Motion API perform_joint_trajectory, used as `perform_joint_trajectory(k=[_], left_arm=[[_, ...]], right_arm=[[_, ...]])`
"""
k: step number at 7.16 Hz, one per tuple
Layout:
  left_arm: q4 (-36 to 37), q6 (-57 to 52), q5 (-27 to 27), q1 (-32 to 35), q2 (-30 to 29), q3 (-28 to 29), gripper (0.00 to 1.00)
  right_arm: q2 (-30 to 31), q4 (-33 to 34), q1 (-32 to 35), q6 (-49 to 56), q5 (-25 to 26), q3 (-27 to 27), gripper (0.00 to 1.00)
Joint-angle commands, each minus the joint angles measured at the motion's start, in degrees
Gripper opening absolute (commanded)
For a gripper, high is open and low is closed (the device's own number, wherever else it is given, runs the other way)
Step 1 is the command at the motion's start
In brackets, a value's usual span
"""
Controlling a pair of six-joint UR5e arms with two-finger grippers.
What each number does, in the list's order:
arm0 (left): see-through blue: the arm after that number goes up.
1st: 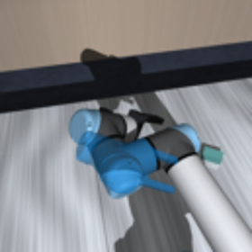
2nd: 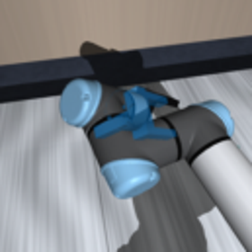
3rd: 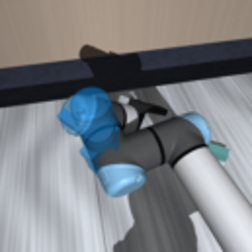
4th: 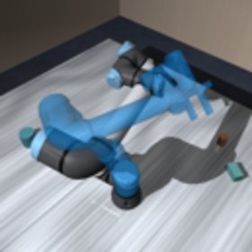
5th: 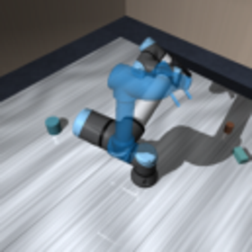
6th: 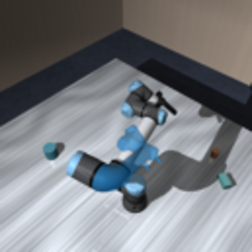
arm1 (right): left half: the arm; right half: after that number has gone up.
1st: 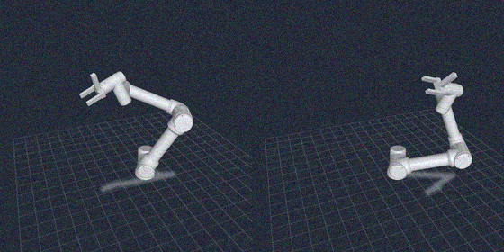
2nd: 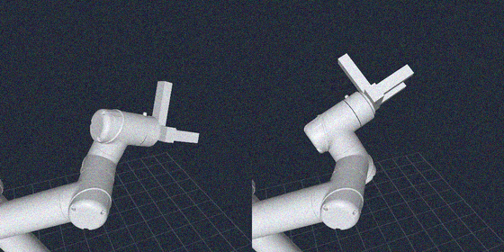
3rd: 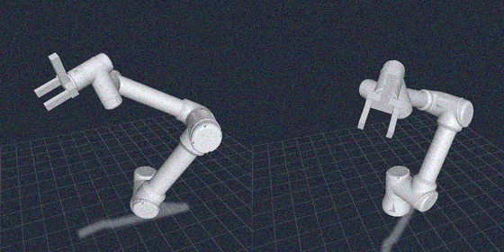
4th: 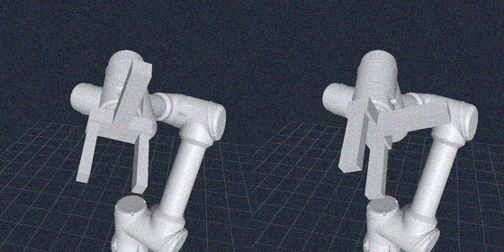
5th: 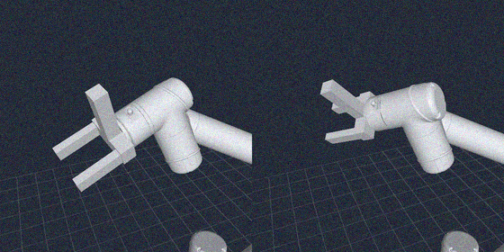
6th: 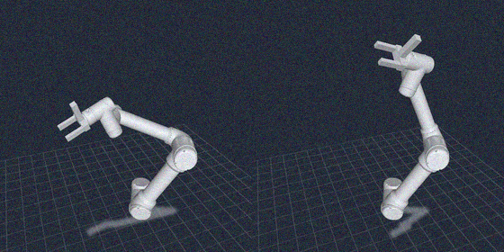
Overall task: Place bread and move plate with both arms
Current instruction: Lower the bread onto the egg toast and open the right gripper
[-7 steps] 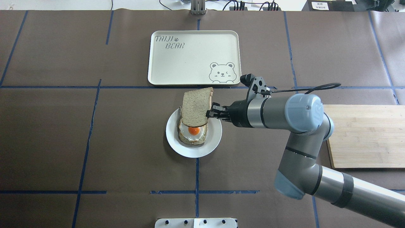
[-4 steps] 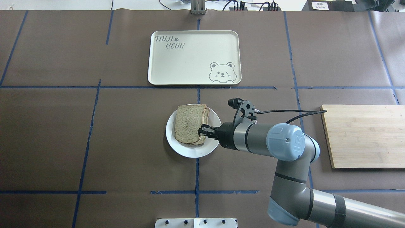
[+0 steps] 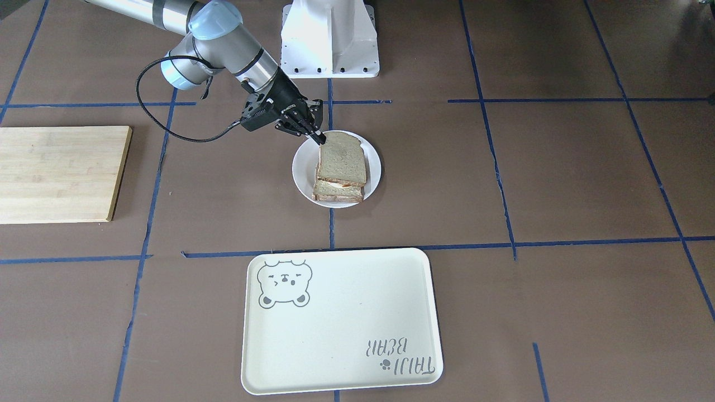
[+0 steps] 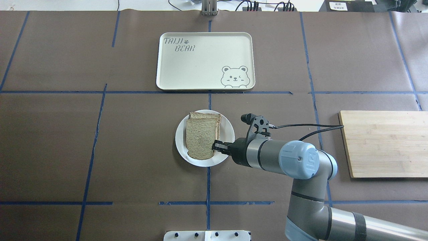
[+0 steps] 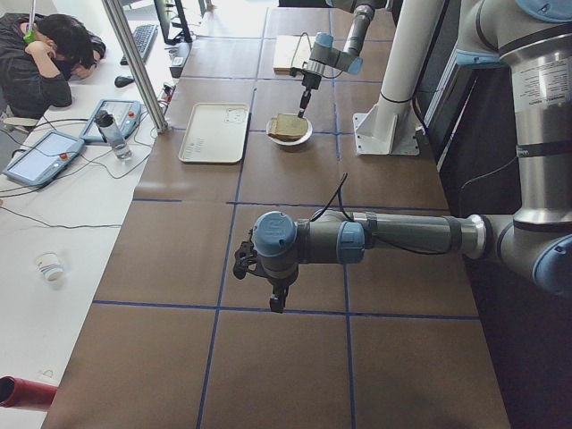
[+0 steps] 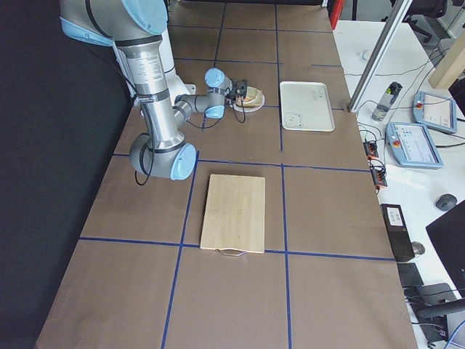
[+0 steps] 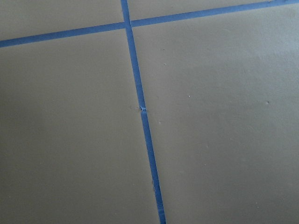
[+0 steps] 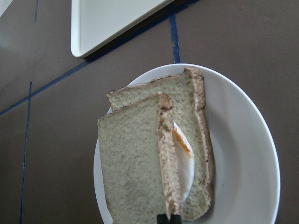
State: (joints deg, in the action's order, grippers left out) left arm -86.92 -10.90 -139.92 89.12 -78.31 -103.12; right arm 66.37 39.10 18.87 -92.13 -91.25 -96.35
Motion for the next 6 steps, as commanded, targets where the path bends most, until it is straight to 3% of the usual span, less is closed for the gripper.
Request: perform_joint_trajectory(k=[1, 2, 3, 4, 5, 6], left_arm=[[0.0, 0.0, 0.0, 0.0, 0.0, -0.2, 1.0], [0.0, 0.0, 0.0, 0.0, 0.0, -0.2, 1.0], [0.0, 0.0, 0.0, 0.0, 0.0, -0.2, 1.0], [0.0, 0.0, 0.0, 0.0, 0.0, -0.3, 1.0], [0.0, 0.0, 0.0, 0.0, 0.0, -0.5, 1.0], [-0.1, -0.1, 0.0, 0.0, 0.0, -0.6, 1.0]], right_arm=[[0.9, 0.0, -0.1, 0.0, 0.2, 0.1, 0.02], [1.0, 0.0, -0.1, 0.0, 1.0, 0.1, 0.07], [0.8, 1.2, -0.2, -0.1, 1.9, 0.1, 0.43], [0.2, 4.9, 0.0, -0.1, 2.0, -0.5, 0.99], [-0.7, 10.8, 1.7, 0.2, 0.8, -1.5, 1.0], [-2.8, 18.2, 4.9, 0.6, -3.8, -2.8, 1.0]])
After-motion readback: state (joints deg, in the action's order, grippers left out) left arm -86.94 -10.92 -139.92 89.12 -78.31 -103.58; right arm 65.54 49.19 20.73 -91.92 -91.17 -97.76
